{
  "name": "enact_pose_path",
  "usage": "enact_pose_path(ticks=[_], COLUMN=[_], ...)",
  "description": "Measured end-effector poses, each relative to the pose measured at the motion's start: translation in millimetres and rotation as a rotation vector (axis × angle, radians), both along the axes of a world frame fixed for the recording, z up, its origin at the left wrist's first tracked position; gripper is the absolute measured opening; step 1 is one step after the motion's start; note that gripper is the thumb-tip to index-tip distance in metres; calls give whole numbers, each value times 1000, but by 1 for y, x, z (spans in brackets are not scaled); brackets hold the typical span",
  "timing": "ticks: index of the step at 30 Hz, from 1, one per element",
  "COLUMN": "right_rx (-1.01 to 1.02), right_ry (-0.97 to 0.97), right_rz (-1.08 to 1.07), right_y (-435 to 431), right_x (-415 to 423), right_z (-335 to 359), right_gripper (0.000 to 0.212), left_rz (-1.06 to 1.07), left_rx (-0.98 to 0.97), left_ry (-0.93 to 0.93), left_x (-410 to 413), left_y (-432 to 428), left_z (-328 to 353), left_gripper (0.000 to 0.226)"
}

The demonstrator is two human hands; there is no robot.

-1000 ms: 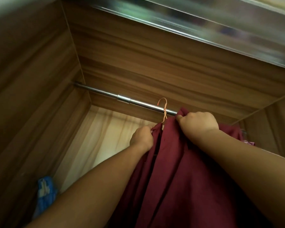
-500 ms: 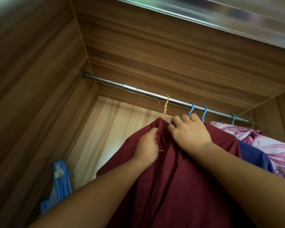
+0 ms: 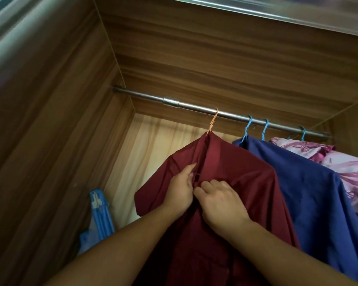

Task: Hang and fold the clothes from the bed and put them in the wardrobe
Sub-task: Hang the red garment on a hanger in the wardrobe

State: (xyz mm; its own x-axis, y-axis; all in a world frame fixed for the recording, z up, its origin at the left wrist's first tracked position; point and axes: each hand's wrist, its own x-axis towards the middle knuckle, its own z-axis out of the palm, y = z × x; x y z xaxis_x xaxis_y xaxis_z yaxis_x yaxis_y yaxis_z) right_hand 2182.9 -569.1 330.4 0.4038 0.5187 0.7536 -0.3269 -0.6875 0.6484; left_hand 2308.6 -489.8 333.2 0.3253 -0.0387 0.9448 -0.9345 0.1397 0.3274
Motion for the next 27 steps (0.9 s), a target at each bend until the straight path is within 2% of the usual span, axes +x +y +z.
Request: enact_pose_path(ticks=[6,8,11,13,15,18,20,21,23,25,27], right_rx=[225,329,521,642,747,818,736,628,380,268,264], right_ry=[182,283,412,545,673,869,931,907,735,562,462], right_rz=[28,30,93,64,20,-74,-174,-238,-363,-420,-361], right_y=[6,9,14,17,18,28,38,44,55,64,64], right_x=[-12,-19,-26,-29,-32,-44,-53,-57,-64,-70,-78], right_z=[-13,-18,-32,-43,-54,-76,-100,-115,-148,-171,-182], right_gripper=[30,32,23,20,18,26,33,36,39,43,47], left_rz=[11,13,11,21,136,301,365,398,452,488,510], left_rx=[19,32,101,214,387,686,940,1070,1268,1358,1378], left_ry=[20,61,84,98,166,283,334,361,414,460,524], left_x=[-11,-17,-24,-22,-21,-33,-53,-66,-92,-111,-128], left_y=[21,28,40,43,51,73,93,104,123,138,152], left_z=[1,-5,-29,-57,-89,-137,-166,-179,-203,-226,-245], left_gripper=[38,43,54,40,18,9,18,24,32,36,37])
